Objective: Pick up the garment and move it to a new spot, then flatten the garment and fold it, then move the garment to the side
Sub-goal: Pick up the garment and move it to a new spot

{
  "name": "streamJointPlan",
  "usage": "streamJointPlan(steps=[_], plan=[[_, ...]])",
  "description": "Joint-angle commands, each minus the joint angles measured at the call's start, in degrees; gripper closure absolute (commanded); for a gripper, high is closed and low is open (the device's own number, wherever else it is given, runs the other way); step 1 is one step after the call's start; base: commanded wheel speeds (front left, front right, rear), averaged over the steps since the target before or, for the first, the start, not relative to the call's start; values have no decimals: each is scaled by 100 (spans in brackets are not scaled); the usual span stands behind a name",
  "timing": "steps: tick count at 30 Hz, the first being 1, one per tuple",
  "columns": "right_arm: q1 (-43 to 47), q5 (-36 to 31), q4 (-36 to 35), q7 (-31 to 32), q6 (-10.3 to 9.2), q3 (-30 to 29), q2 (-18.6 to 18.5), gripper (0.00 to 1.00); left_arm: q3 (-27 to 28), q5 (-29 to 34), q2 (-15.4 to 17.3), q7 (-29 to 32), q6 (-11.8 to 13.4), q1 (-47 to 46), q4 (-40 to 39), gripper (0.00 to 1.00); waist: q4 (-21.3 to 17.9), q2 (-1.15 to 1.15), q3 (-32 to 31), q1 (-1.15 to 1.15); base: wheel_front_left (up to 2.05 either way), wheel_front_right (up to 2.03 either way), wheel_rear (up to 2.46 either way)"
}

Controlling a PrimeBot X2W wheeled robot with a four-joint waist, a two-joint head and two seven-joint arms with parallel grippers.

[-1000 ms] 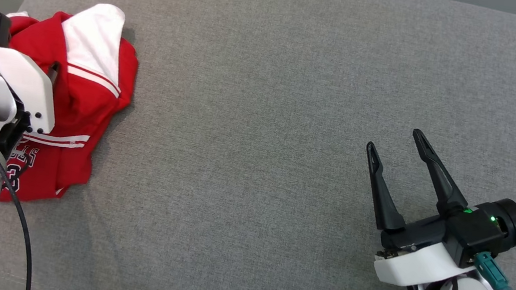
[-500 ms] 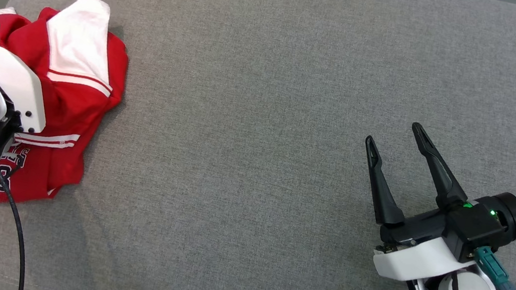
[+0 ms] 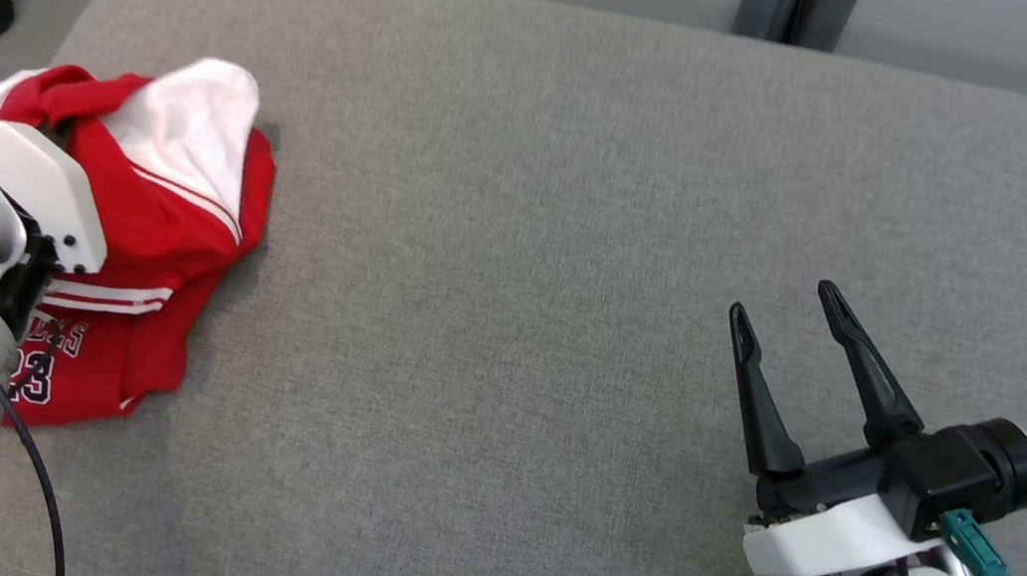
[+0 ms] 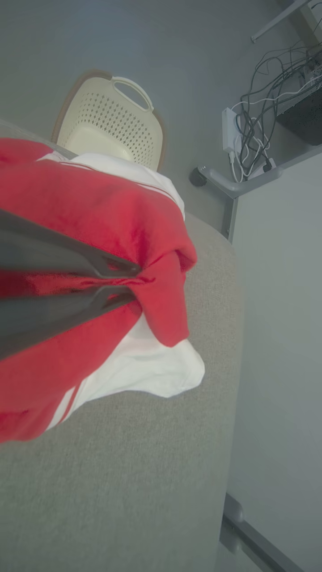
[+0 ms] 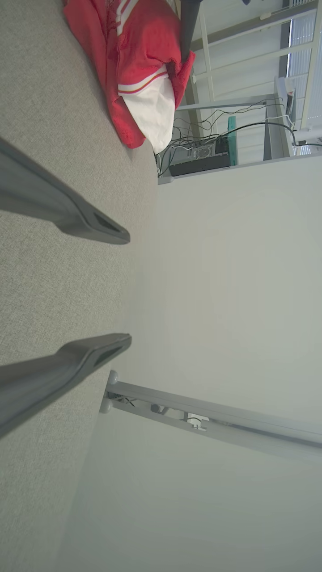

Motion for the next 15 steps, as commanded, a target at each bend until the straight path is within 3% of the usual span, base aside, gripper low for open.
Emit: streamJointPlan(steps=[1,10,15], plan=[[83,26,25,-10,-1,-17,-17,0,21,-89,-42,-148,-42,83,-38,100,4,0,-261,0,0,0,0],[462,140,57,-10,-1,-134,-14,0,19,-423,-259,-1271,-142,311,-413,100,-2,0,-896,0,0,0,0],[604,97,25,-10,-1,-353,-16,0,-53,-536,-390,-1585,-148,396,-773,100,-32,0,-1134,0,0,0,0]])
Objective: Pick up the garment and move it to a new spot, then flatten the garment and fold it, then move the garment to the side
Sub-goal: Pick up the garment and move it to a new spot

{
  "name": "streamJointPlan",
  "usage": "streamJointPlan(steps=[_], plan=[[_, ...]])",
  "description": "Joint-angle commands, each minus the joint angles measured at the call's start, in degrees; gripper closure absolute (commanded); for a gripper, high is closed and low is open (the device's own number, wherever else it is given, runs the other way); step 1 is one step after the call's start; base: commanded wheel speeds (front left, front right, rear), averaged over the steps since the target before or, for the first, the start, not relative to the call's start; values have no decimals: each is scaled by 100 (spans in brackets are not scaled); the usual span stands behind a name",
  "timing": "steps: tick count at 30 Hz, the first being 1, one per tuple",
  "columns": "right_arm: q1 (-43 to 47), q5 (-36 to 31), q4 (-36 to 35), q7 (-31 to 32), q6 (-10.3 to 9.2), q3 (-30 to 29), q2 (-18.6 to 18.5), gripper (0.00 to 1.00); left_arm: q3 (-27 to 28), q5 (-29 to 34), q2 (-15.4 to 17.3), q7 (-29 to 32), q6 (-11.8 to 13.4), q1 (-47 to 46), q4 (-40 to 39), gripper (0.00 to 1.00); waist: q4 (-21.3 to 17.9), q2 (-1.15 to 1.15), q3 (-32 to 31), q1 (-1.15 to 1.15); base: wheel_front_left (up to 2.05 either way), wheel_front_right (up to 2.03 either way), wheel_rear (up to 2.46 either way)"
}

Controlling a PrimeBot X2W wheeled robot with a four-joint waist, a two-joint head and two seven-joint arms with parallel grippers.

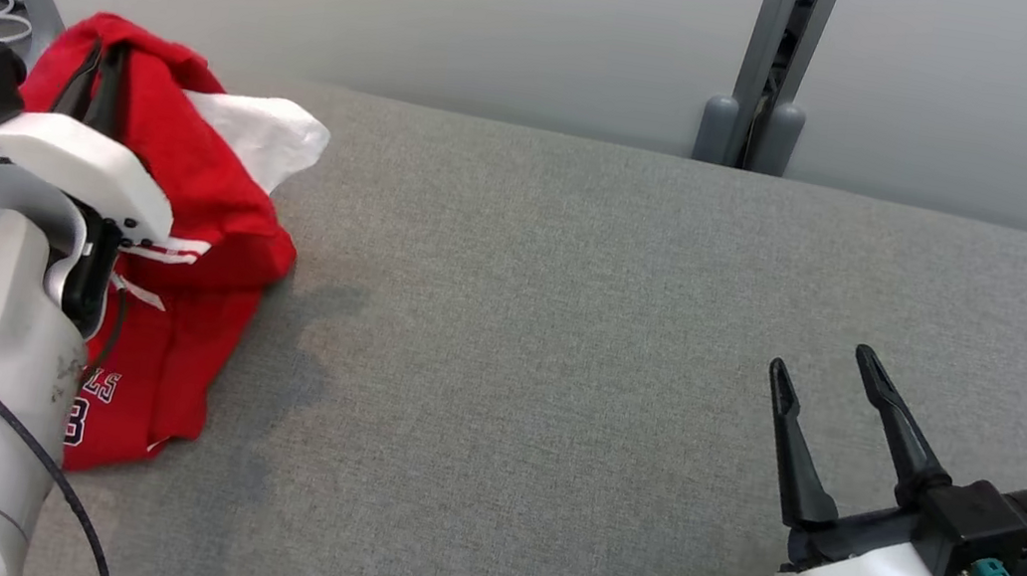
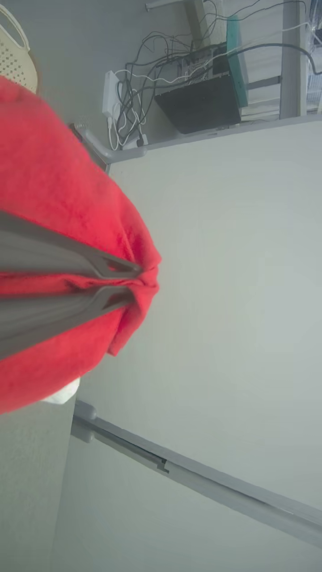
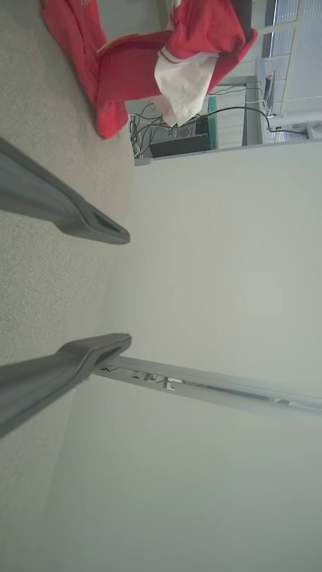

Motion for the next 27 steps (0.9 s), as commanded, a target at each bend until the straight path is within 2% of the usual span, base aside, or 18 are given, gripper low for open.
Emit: streamJointPlan(steps=[1,10,13,19,22,27], plan=[[79,-27,-7,-10,-1,-28,-37,0,-13,-35,-22,-43,-28,80,-74,100,-31,0,-113,0,0,0,0],[306,-132,-53,-10,-1,-351,-33,0,29,-246,-425,-128,-21,848,-1720,100,-336,0,-463,0,0,0,0],[292,-170,-81,-10,-1,-427,-35,0,31,-207,-643,-127,12,1189,-2427,100,-566,0,-502,0,0,0,0],[283,-211,-70,-10,-1,-455,-35,0,-180,-366,-810,-127,98,1578,-3092,100,-1052,0,-506,0,0,0,0],[260,-237,-42,-10,-1,-445,-34,0,-477,-626,-841,-127,198,1670,-3263,100,-1346,0,-472,0,0,0,0],[185,-258,-13,-10,-1,-415,-35,0,-1169,-1172,-837,-127,580,1692,-3361,100,-1898,0,-324,0,0,0,0]])
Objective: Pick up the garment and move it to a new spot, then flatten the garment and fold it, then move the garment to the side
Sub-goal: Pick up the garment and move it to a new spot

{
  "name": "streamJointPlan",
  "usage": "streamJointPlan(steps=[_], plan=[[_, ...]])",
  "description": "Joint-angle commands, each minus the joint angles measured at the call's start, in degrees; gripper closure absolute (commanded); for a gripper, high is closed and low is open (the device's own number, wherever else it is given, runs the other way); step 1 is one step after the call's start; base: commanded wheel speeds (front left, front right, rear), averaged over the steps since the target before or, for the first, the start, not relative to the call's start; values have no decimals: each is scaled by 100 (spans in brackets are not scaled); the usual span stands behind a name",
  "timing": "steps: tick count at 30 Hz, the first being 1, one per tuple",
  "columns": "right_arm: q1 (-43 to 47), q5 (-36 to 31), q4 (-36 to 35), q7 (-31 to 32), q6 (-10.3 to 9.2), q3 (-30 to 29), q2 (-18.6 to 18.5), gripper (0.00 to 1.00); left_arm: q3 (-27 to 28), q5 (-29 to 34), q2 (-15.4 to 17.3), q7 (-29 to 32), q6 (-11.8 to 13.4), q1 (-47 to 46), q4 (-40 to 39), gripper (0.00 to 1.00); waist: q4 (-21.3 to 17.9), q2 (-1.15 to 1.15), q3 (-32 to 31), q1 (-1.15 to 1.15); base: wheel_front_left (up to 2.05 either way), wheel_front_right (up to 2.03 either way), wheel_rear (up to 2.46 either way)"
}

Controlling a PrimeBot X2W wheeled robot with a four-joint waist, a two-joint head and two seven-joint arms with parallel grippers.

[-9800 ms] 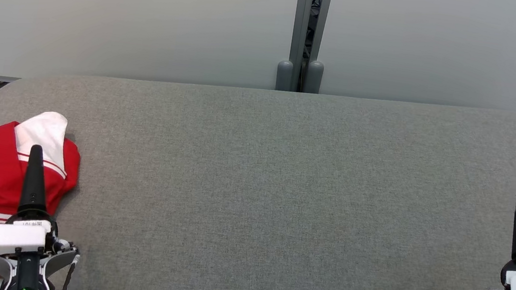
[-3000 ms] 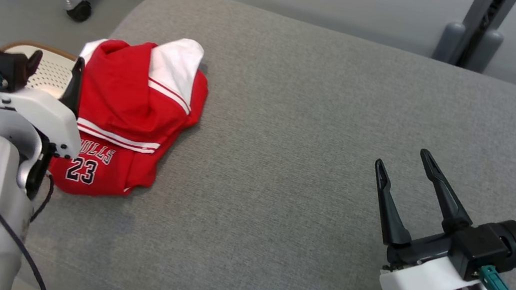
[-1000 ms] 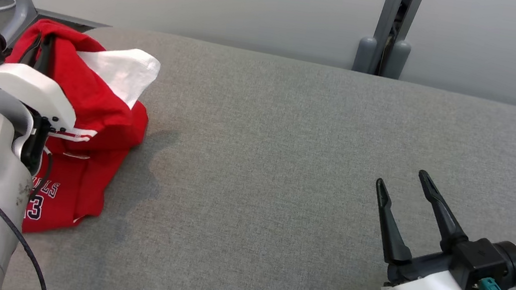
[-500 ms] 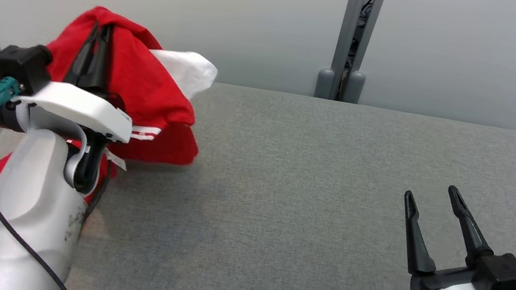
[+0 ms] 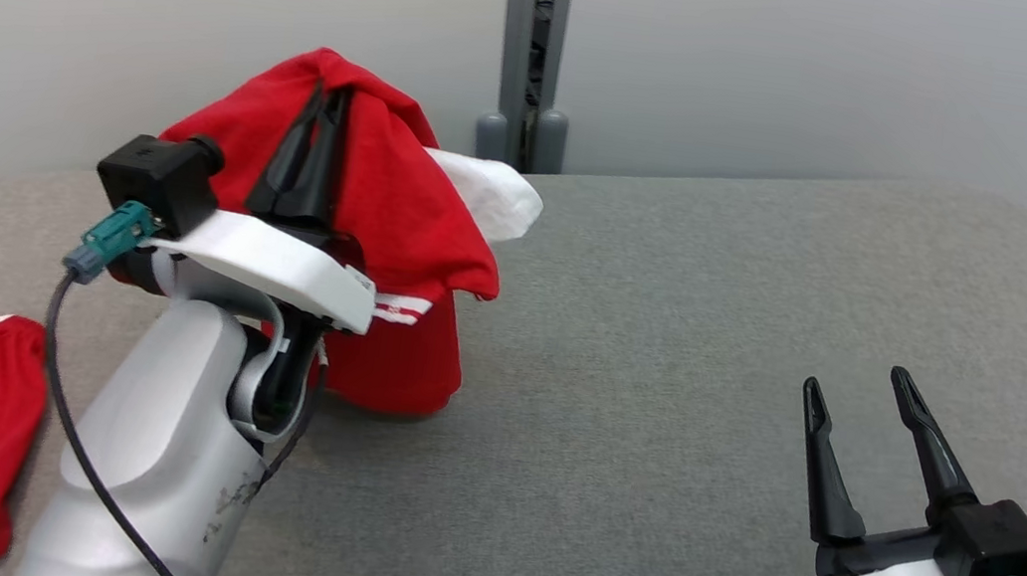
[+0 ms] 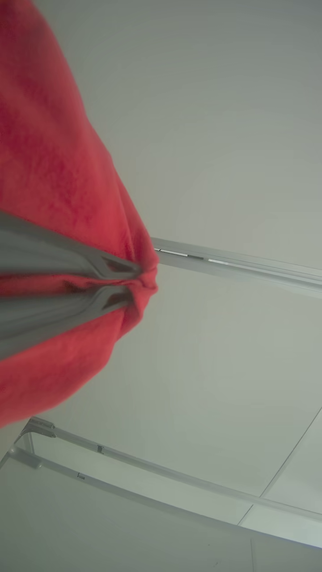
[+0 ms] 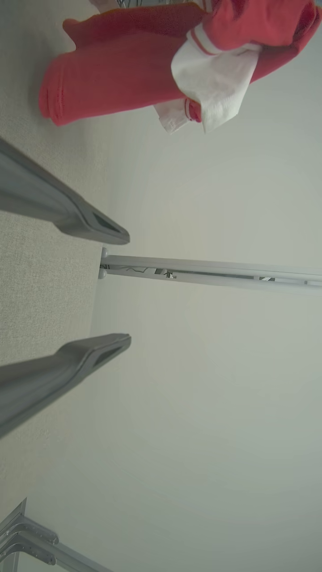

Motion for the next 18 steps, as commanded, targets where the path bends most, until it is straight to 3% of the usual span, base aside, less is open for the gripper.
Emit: streamJointPlan(steps=[1,10,18], plan=[[-74,-11,17,-10,-1,0,-37,0,-232,-170,15,-22,142,44,-3,100,-448,0,161,0,0,0,0],[-214,76,-1,-10,-1,29,-37,0,-1068,-621,16,-22,468,-224,415,100,-1406,0,646,0,0,0,0],[-327,212,20,-10,-1,68,-32,0,-1664,-902,20,-23,547,-459,826,100,-1865,0,934,0,0,0,0]])
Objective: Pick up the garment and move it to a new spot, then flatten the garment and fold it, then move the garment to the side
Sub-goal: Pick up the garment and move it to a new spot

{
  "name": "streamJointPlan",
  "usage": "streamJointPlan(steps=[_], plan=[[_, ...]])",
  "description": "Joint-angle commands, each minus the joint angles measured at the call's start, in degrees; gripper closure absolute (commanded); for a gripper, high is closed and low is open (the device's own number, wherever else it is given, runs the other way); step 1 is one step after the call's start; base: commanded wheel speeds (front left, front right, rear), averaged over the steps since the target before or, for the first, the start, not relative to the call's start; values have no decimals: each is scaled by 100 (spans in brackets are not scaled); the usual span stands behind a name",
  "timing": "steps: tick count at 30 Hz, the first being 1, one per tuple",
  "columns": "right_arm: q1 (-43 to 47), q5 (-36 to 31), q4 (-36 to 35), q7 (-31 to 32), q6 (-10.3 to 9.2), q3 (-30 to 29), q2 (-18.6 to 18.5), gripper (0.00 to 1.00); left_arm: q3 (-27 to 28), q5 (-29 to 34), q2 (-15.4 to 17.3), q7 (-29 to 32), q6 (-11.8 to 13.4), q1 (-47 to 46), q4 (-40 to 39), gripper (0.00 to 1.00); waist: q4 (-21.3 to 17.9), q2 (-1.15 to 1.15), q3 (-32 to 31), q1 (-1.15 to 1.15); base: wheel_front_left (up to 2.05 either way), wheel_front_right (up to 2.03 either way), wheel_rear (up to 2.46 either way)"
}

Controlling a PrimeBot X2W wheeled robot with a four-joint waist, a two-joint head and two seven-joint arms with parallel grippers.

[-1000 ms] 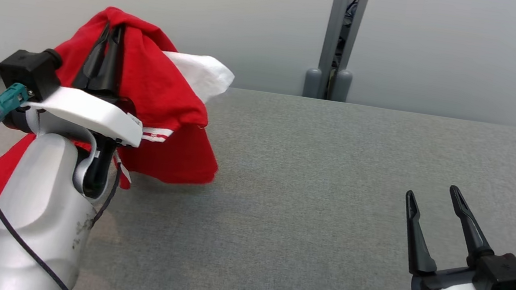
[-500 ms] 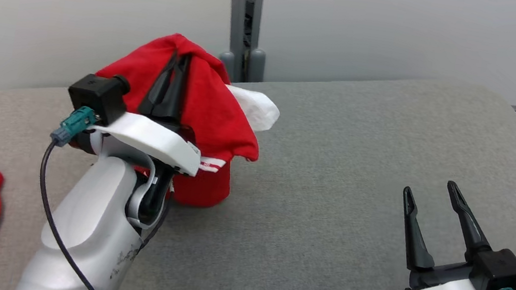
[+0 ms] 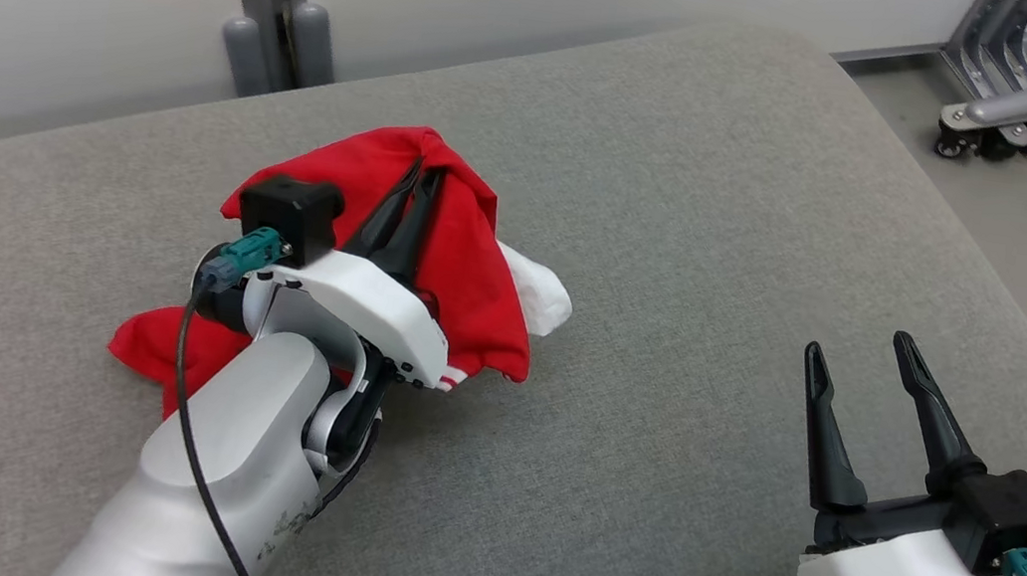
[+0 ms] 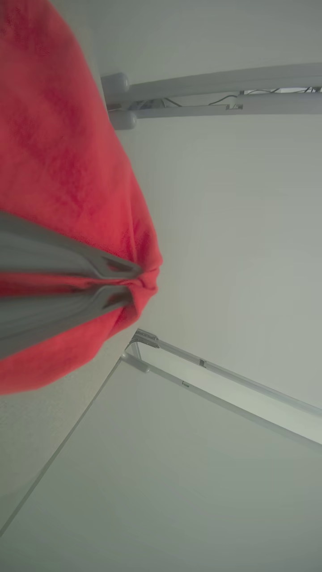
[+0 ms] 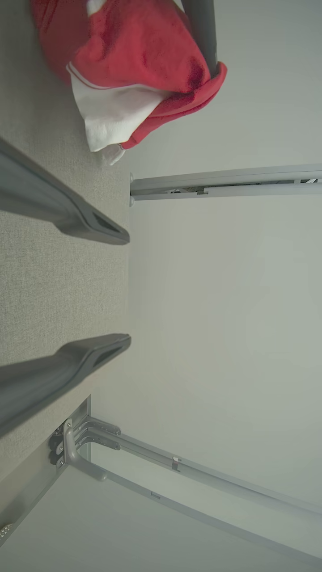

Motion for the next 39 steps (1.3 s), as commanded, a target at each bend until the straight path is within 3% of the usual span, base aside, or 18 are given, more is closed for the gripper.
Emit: streamJointPlan(steps=[1,2,3,9,15,30,39], plan=[[-51,39,26,-10,-1,23,-27,0,-100,-2,29,-23,72,-121,128,100,-219,0,196,0,0,0,0],[-70,57,39,-10,-1,32,-31,0,-213,62,29,-23,122,-175,252,56,-255,0,220,0,0,0,0],[-94,73,48,-10,-1,45,-29,0,-339,91,30,-23,152,-219,360,0,-285,0,240,0,0,0,0],[-98,97,80,-9,-1,-10,-29,0,-822,-165,31,-23,103,-353,596,0,-232,0,264,0,0,0,0],[-63,-25,41,-9,-1,-133,-32,0,-690,-46,23,-23,217,-318,564,0,190,0,62,0,0,0,0],[385,-8,-131,-9,-1,-298,-36,0,929,1457,197,-23,342,1183,-408,0,1672,0,-684,0,0,0,0],[667,69,-148,-9,-1,-286,-36,0,1836,1853,176,-22,299,2409,-1247,0,2050,0,-866,0,0,0,0]])
